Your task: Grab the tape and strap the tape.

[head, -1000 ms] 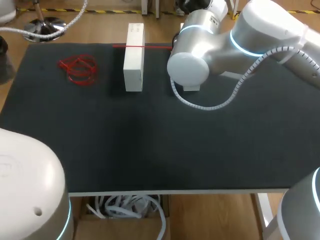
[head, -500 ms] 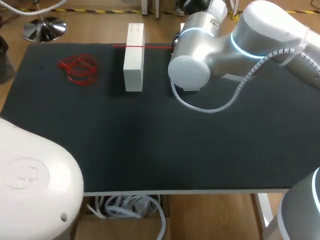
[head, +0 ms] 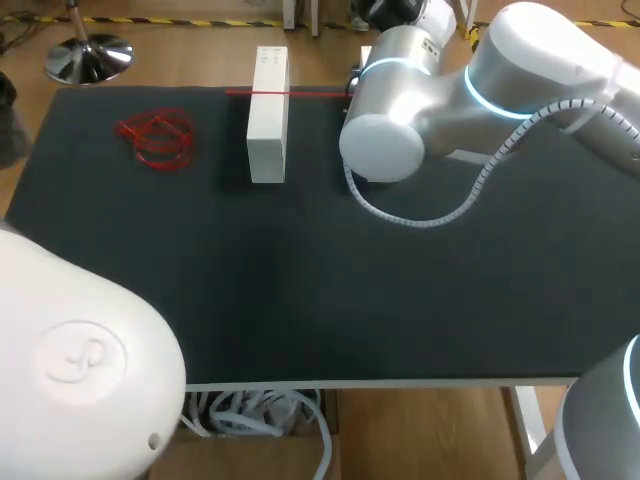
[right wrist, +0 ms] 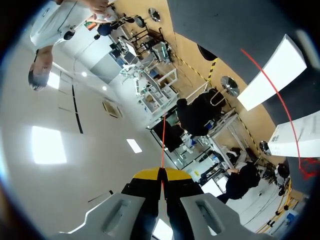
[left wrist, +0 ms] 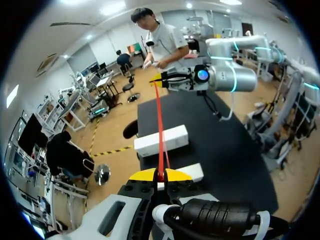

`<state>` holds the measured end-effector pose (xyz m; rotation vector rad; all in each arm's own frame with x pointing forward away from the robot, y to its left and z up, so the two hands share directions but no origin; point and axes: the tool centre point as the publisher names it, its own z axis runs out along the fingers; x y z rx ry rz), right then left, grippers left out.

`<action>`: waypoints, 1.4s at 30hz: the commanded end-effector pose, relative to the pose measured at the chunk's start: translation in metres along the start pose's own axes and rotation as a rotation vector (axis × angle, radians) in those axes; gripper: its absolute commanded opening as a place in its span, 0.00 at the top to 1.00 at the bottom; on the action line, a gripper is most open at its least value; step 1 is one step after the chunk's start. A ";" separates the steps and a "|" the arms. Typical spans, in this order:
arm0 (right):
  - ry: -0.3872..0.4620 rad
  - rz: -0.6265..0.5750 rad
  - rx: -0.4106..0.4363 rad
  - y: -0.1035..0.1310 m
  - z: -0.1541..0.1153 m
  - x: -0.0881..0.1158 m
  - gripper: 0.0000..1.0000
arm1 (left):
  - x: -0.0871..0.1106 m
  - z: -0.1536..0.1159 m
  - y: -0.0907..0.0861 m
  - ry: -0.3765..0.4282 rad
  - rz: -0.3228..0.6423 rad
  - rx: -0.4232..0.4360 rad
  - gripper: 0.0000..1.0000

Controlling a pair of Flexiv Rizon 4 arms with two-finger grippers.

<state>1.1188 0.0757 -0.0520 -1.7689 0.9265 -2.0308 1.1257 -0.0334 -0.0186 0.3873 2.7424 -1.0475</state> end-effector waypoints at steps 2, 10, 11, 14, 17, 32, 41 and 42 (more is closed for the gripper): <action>-0.890 -0.008 -0.004 0.000 -0.002 0.004 1.00 | -0.002 0.003 -0.006 0.016 0.002 -0.143 1.00; -0.886 -0.014 0.001 -0.001 -0.003 0.003 1.00 | -0.003 0.005 -0.011 -0.017 0.018 -0.026 1.00; -0.885 -0.013 0.001 -0.002 -0.003 0.003 1.00 | -0.003 0.005 -0.011 -0.017 0.018 -0.026 1.00; -0.882 -0.011 0.007 -0.005 -0.002 0.002 1.00 | -0.003 0.005 -0.011 -0.017 0.018 -0.026 1.00; -0.878 -0.007 0.015 -0.007 -0.002 0.002 1.00 | -0.003 0.005 -0.011 -0.017 0.018 -0.026 1.00; -0.882 -0.022 0.033 -0.013 -0.002 -0.001 1.00 | -0.006 0.009 -0.025 0.110 0.078 -0.313 1.00; -0.883 -0.038 0.037 -0.014 -0.002 -0.001 1.00 | -0.008 0.008 -0.032 0.180 0.074 -0.446 1.00; -0.882 -0.039 0.037 -0.014 -0.002 -0.001 1.00 | -0.008 0.008 -0.033 0.192 0.074 -0.453 1.00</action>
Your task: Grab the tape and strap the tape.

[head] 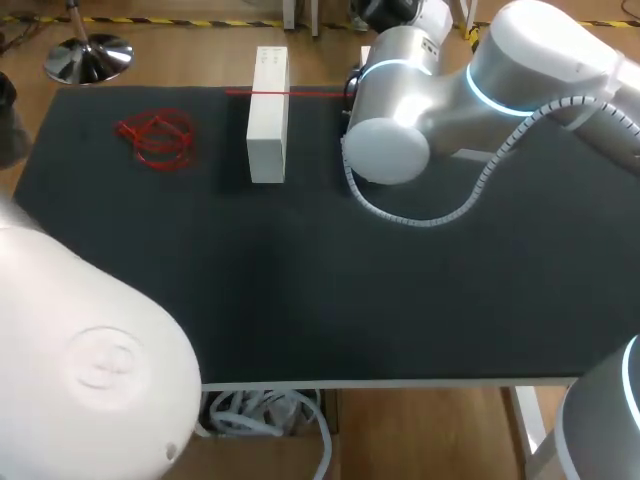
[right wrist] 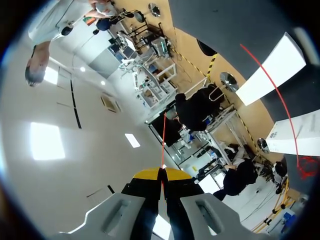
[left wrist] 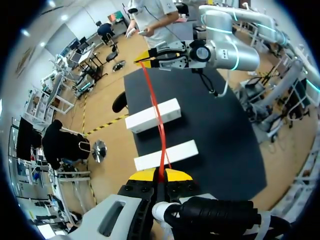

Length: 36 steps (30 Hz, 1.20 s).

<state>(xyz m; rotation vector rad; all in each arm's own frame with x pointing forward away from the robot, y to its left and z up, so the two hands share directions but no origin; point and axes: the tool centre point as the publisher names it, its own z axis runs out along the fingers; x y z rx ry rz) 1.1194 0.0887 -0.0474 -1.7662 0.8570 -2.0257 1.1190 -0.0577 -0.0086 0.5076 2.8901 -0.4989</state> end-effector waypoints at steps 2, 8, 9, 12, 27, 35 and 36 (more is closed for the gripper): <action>-0.861 -0.021 0.000 -0.001 0.001 0.003 1.00 | -0.008 -0.004 -0.006 0.119 -0.004 -0.102 1.00; -0.854 -0.038 0.005 -0.001 -0.001 0.003 1.00 | -0.007 -0.002 -0.006 0.178 -0.013 -0.166 1.00; -0.853 -0.042 0.006 -0.001 -0.001 0.003 1.00 | -0.006 -0.001 -0.005 0.182 -0.016 -0.166 1.00; -0.854 -0.045 0.006 -0.001 -0.001 0.003 1.00 | -0.004 0.001 -0.009 0.188 -0.016 -0.166 1.00; -0.853 -0.079 0.025 -0.001 -0.004 0.004 1.00 | 0.000 0.022 -0.027 0.250 0.026 -0.190 1.00; -0.845 -0.096 0.036 0.001 -0.005 0.005 1.00 | 0.000 0.021 -0.028 0.252 0.020 -0.207 1.00; -0.844 -0.098 0.036 0.001 -0.005 0.005 1.00 | 0.000 0.021 -0.028 0.252 0.019 -0.206 1.00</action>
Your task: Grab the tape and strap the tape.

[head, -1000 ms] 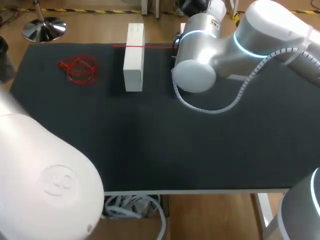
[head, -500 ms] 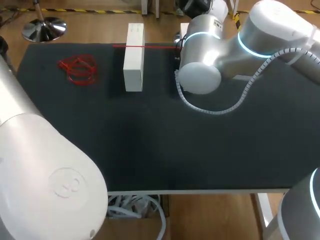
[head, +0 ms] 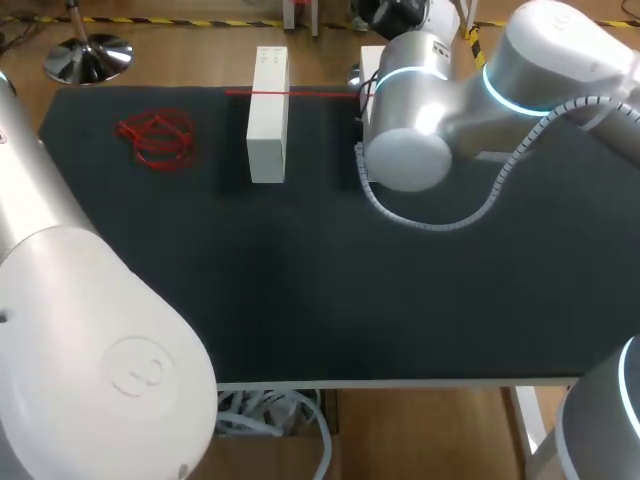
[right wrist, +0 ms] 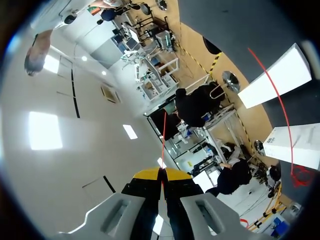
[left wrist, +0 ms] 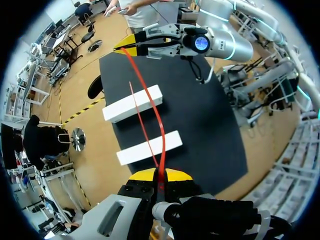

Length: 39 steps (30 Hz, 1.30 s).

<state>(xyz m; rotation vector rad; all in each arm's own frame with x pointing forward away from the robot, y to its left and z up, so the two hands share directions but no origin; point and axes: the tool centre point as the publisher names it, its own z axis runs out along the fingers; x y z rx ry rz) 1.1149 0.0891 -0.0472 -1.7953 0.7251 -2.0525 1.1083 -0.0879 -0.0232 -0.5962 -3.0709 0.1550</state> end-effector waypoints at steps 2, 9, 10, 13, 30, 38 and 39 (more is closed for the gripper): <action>-0.824 -0.012 0.003 0.001 -0.001 0.005 1.00 | -0.003 -0.004 -0.002 0.033 -0.004 -0.006 1.00; -0.795 -0.107 0.004 0.003 -0.001 0.006 1.00 | -0.004 -0.002 -0.004 0.011 0.030 0.087 1.00; -0.787 -0.137 0.006 0.004 -0.001 0.006 1.00 | -0.004 -0.001 -0.005 0.021 0.030 0.107 1.00; -0.768 -0.213 0.004 0.007 -0.001 0.008 1.00 | -0.004 0.001 -0.005 0.024 0.053 0.122 1.00; -0.723 -0.725 0.053 0.013 0.003 0.018 1.00 | -0.004 0.001 -0.005 0.024 0.053 0.122 1.00; -0.614 -0.964 0.132 0.012 0.008 0.023 1.00 | -0.004 0.001 -0.005 0.024 0.053 0.122 1.00; -0.602 -1.003 0.151 0.010 0.007 0.023 1.00 | -0.004 0.001 -0.005 0.024 0.053 0.122 1.00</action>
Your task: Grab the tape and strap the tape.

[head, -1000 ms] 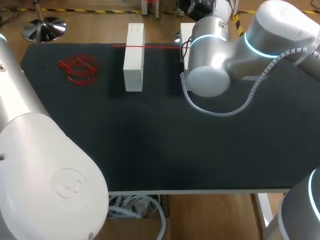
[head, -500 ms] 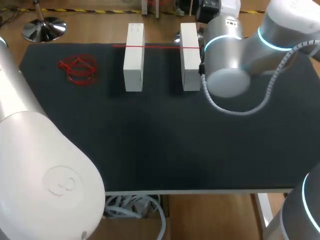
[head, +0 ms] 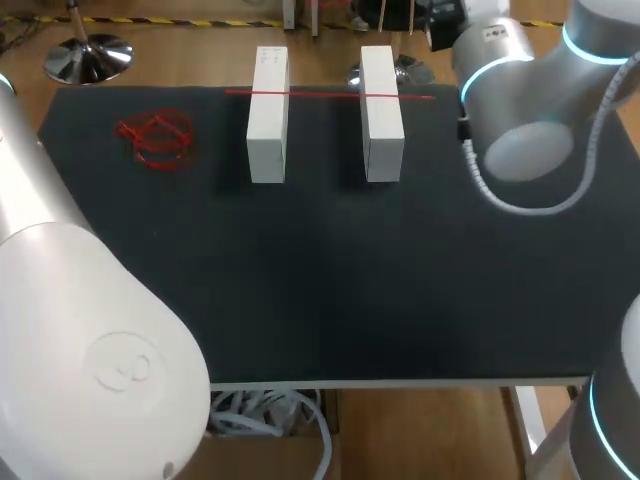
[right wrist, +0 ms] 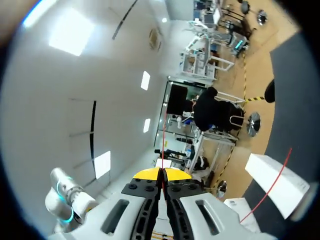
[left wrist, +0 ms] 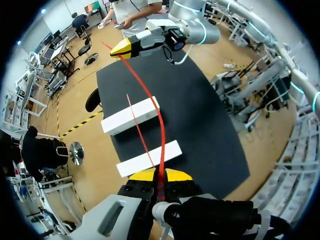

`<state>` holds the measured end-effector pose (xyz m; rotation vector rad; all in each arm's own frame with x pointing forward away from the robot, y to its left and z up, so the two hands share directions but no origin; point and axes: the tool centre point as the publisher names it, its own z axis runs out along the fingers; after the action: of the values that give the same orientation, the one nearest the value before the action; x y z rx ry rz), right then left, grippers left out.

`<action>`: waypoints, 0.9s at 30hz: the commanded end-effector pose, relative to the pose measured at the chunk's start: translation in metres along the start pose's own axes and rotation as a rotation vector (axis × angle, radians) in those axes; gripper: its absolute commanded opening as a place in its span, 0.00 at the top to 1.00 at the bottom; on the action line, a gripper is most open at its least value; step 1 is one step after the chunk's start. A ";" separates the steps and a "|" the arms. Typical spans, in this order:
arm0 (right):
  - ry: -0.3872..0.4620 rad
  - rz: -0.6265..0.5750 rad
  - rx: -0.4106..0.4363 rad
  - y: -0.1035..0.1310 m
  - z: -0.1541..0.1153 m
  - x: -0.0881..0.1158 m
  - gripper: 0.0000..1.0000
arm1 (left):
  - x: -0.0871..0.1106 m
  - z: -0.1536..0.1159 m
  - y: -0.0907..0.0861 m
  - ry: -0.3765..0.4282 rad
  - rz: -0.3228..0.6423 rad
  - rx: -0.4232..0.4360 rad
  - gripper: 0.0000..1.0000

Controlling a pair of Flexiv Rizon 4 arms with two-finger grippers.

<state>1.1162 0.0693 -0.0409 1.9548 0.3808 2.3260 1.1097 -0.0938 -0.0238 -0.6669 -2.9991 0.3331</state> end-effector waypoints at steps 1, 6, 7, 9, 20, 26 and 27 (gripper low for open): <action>-0.616 -0.164 0.116 0.003 0.002 0.007 1.00 | 0.000 0.000 0.000 0.002 0.000 -0.001 1.00; -0.562 -0.322 0.168 -0.001 0.004 0.011 1.00 | 0.000 0.000 0.000 0.002 0.000 -0.001 1.00; -0.554 -0.345 0.174 -0.001 0.004 0.011 1.00 | 0.000 0.000 0.000 0.002 0.000 -0.001 1.00; -0.530 -0.408 0.192 -0.003 0.005 0.013 1.00 | 0.000 0.000 0.000 0.002 0.000 -0.001 1.00; -0.361 -0.738 0.279 -0.016 0.011 0.031 1.00 | 0.000 0.000 0.000 0.002 0.000 -0.001 1.00; -0.299 -0.883 0.346 -0.028 0.011 0.040 1.00 | 0.000 0.000 0.000 0.002 0.000 -0.001 1.00; -0.291 -0.903 0.358 -0.031 0.010 0.041 1.00 | 0.000 0.000 0.000 0.002 0.000 -0.001 1.00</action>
<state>1.1146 0.1036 -0.0145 1.3911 1.3724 1.9381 1.1097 -0.0938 -0.0238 -0.6669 -2.9991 0.3330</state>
